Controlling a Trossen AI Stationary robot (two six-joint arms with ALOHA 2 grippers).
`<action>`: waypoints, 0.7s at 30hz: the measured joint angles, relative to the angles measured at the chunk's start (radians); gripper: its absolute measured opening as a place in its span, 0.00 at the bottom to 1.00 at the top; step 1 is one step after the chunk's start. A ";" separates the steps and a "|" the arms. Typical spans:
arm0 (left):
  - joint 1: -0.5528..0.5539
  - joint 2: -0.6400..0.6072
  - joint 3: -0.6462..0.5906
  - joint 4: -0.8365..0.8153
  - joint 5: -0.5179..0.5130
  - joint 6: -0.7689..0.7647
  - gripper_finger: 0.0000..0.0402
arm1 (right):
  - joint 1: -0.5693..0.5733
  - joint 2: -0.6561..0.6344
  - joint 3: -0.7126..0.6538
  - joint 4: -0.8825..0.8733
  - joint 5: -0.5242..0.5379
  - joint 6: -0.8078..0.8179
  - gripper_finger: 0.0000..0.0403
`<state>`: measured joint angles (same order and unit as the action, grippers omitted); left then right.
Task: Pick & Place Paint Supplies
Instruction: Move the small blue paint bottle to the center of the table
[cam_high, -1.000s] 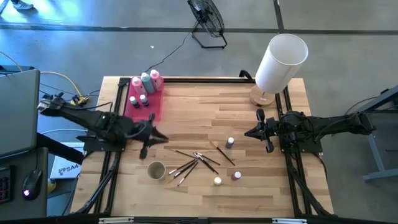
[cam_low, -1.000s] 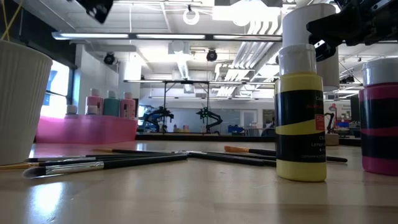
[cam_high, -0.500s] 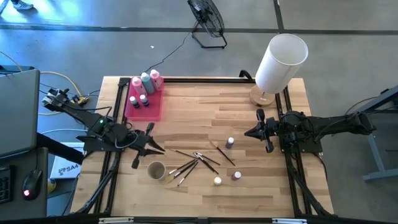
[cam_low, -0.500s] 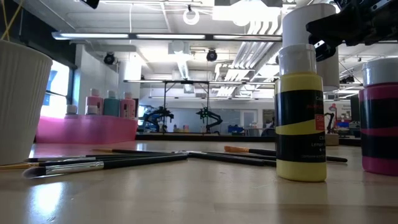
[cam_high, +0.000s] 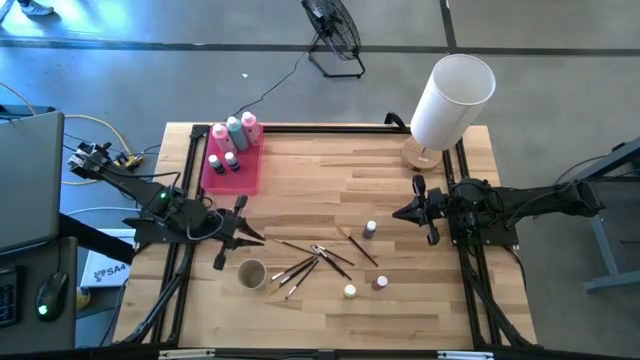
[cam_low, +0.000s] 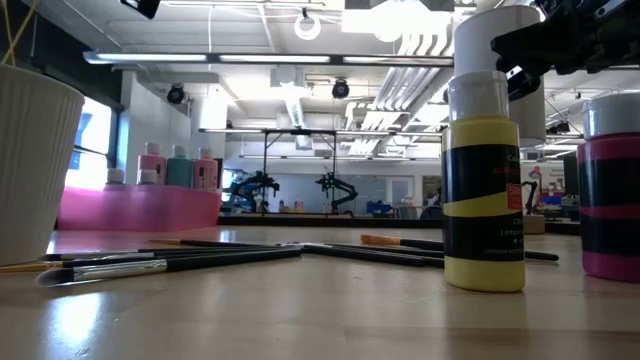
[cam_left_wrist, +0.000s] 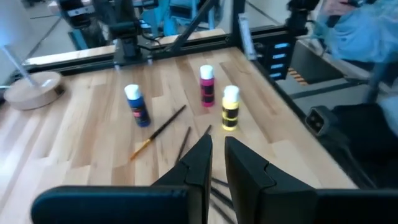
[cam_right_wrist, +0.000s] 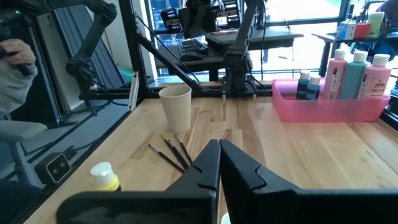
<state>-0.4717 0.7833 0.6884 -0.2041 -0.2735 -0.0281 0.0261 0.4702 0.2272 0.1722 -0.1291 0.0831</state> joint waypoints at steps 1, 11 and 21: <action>0.000 0.000 0.000 0.002 -0.031 0.000 0.10 | 0.000 0.000 0.000 0.000 0.000 0.006 0.01; 0.164 0.000 -0.008 -0.119 -0.074 0.021 0.08 | 0.000 0.038 0.001 -0.013 0.183 0.204 0.01; 0.498 0.020 -0.055 0.069 0.332 0.076 0.01 | 0.002 0.202 0.001 -0.020 0.144 0.339 0.01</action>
<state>0.0266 0.8036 0.6337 -0.1350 0.0582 0.0483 0.0281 0.6720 0.2279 0.1526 0.0153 0.4225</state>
